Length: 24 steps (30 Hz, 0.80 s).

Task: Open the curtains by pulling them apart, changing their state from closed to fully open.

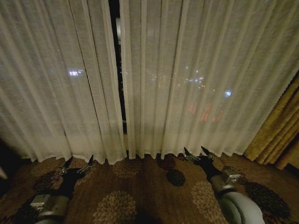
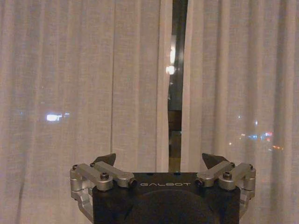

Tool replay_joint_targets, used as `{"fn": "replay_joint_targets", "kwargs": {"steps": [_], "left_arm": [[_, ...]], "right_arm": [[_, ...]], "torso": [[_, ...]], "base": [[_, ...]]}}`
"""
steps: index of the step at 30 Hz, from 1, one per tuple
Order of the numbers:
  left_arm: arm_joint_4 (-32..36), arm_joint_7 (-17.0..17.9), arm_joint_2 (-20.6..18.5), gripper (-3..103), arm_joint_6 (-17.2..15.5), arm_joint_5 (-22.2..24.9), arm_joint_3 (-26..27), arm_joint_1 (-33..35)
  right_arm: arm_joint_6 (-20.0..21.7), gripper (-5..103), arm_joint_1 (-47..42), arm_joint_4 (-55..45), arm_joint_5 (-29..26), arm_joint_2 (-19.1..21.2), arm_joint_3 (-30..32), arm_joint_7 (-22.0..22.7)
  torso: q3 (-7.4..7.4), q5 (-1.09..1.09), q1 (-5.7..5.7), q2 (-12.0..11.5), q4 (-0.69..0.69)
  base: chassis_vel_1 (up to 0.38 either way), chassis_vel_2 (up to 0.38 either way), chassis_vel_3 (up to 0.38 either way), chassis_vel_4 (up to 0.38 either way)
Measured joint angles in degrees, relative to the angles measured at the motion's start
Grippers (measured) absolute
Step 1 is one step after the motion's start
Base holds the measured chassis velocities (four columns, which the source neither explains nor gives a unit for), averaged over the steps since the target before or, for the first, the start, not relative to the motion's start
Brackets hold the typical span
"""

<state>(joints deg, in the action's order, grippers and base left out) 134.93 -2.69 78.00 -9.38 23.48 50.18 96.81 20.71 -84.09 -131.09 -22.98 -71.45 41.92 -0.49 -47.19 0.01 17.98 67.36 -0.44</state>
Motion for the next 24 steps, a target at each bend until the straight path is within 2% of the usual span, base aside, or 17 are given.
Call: {"fn": "replay_joint_targets", "kwargs": {"steps": [17,24], "left_arm": [[0.00,-0.01,0.21,100,-0.02,0.03,0.08,0.20],[0.18,-0.06,0.38,100,-0.02,0.01,0.09,0.46]], "right_arm": [[-0.07,100,0.10,0.28,0.06,0.05,-0.28,-0.22],[-0.07,100,1.10,1.27,1.92,0.26,-1.12,-1.41]], "torso": [[0.00,0.00,0.00,0.00,0.00],[0.00,0.00,0.00,0.00,0.00]], "base": [[0.000,0.000,0.000,0.000],[0.000,0.000,0.000,0.000]]}}
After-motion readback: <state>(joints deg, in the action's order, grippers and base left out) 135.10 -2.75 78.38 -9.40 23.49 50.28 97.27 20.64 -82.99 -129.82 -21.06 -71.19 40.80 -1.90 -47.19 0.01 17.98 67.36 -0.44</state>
